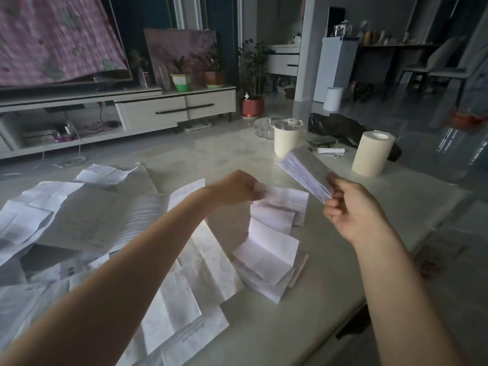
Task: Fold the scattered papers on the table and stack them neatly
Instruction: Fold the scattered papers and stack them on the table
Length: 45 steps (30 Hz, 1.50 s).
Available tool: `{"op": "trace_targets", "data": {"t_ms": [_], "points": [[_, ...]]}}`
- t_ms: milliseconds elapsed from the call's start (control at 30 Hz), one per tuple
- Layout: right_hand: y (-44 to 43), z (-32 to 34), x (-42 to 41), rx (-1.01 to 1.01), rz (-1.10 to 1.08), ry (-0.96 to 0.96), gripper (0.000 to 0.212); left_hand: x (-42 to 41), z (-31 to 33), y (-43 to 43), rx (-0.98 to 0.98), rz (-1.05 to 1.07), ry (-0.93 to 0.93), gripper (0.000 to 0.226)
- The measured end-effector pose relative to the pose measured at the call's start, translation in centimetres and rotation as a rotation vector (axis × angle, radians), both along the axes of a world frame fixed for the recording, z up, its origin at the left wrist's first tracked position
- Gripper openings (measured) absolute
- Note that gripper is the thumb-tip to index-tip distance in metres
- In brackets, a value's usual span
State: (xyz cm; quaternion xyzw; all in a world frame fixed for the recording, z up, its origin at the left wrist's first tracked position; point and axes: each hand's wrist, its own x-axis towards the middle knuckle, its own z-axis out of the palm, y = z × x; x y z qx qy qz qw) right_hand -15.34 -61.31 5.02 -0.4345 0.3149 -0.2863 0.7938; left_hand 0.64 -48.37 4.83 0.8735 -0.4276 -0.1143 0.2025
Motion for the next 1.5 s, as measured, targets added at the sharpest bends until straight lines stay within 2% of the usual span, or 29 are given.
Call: {"op": "trace_targets", "data": {"t_ms": [67,133,267,333,400,467,533,633,733,800,900,1033,1100,1167,1200,1333,1433,1500], "points": [[-0.4,0.1,0.4,-0.104,0.054,-0.03,0.022,1.1,-0.4,-1.0,-0.013,0.011,0.113,0.026],[-0.5,-0.8,1.0,-0.266,0.076,0.032,0.023,1.8,-0.9,-1.5,0.016,-0.005,0.171,0.022],[-0.9,-5.7,2.8,-0.784,-0.059,0.417,0.038,1.9,-2.6,-3.1,0.008,0.053,0.249,0.005],[-0.9,-7.1,3.3,-0.952,-0.119,0.583,0.046,2.0,-3.4,-3.4,-0.087,0.133,0.301,0.026],[-0.9,-7.5,3.7,-1.036,-0.158,0.623,0.048,2.2,-3.7,-3.3,-0.18,0.158,0.151,0.034],[-0.7,-7.4,4.0,-1.098,-0.163,0.662,0.049,1.6,-3.6,-2.7,-0.282,0.108,-0.051,0.029],[-0.5,-7.4,4.2,-1.126,-0.104,0.668,0.044,0.5,-3.8,-2.1,-0.294,-0.016,-0.137,0.025],[-0.5,-7.3,4.1,-1.152,-0.048,0.627,0.023,-0.4,-5.2,-1.7,-0.132,-0.115,-0.208,0.028],[-0.6,-7.4,3.9,-1.143,-0.036,0.562,0.036,-0.3,-6.2,-1.7,-0.026,-0.121,-0.238,0.035],[-0.3,-7.7,3.8,-1.193,0.029,0.556,0.031,-0.3,-6.4,-2.0,0.027,-0.087,-0.251,0.038],[-0.1,-8.6,4.3,-1.261,0.07,0.667,0.02,-0.7,-6.4,-2.1,0.128,-0.051,-0.302,0.04],[0.4,-9.0,4.8,-1.297,0.051,0.756,0.02,-0.7,-5.0,-1.7,0.148,-0.045,-0.247,0.043],[0.4,-9.0,4.7,-1.279,0.048,0.735,0.022,-1.0,-3.4,-1.2,-0.031,-0.036,-0.204,0.044],[0.3,-9.0,4.7,-1.195,0.037,0.688,0.021,-2.0,-1.7,-0.2,-0.244,-0.071,-0.099,0.036],[0.3,-9.0,4.7,-1.158,0.031,0.679,0.02,-2.8,-1.1,0.6,-0.27,-0.125,-0.022,0.029],[0.6,-8.4,4.3,-1.197,0.027,0.675,0.025,-5.3,-1.6,3.8,-0.109,-0.26,0.119,0.016],[0.8,-8.1,4.2,-1.218,0.036,0.654,0.026,-5.9,-3.0,5.0,-0.071,-0.215,0.156,0.031],[0.7,-8.1,4.2,-1.207,0.046,0.672,0.025,-6.0,-3.5,5.2,-0.014,-0.217,0.086,0.042]]}}
